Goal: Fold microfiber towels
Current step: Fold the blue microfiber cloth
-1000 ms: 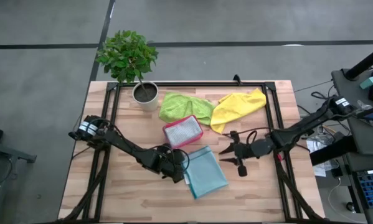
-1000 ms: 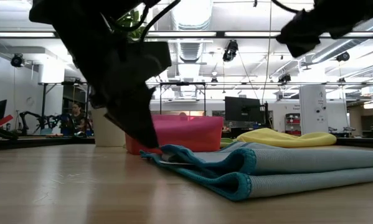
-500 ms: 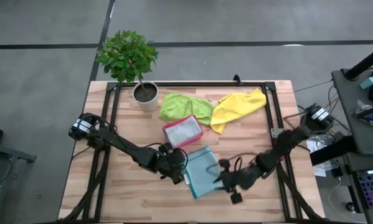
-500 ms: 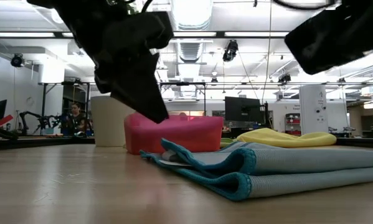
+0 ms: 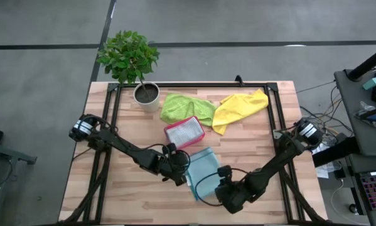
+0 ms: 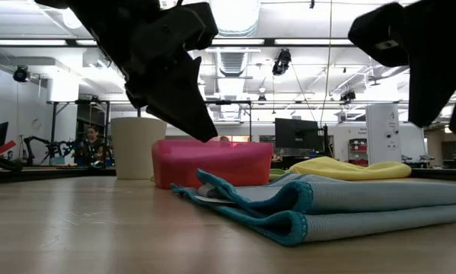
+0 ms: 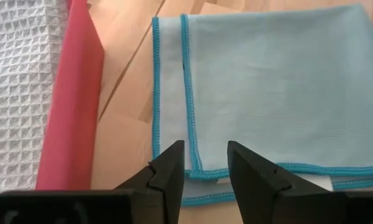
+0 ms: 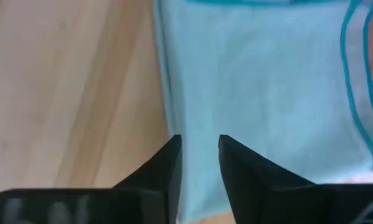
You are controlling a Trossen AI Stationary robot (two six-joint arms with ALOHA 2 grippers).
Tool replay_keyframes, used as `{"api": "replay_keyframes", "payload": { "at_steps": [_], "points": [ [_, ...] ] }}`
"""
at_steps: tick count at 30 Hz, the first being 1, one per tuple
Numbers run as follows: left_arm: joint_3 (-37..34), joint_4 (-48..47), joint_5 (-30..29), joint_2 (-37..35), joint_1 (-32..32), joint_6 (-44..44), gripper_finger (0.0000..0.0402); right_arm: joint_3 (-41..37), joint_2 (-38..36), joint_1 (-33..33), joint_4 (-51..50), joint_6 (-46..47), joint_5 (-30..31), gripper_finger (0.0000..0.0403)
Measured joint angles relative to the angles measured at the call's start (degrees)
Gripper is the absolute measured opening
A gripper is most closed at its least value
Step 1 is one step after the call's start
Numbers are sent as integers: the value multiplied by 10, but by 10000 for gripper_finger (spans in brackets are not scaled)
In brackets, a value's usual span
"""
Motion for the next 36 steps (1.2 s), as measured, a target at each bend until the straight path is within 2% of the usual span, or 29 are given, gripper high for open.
{"api": "replay_keyframes", "payload": {
  "at_steps": [4,10,16,22,27,31,36],
  "points": [
    [-2,-1,-1,0,0,-1,107,23,19,-1,-19,14,-10,136],
    [0,0,-1,0,0,0,107,22,55,-4,19,-11,-11,196],
    [-1,1,0,0,0,0,107,19,81,-21,58,-35,-15,209],
    [-3,3,0,-1,0,1,107,-5,81,-38,95,-40,-36,167],
    [-5,3,-4,-1,0,3,107,-34,79,-41,150,-59,-54,91],
    [-5,17,-19,4,0,4,107,-37,78,-41,158,-83,-60,23],
    [-6,18,-23,23,0,15,107,-30,58,-38,134,-104,-63,12]
  ]
}}
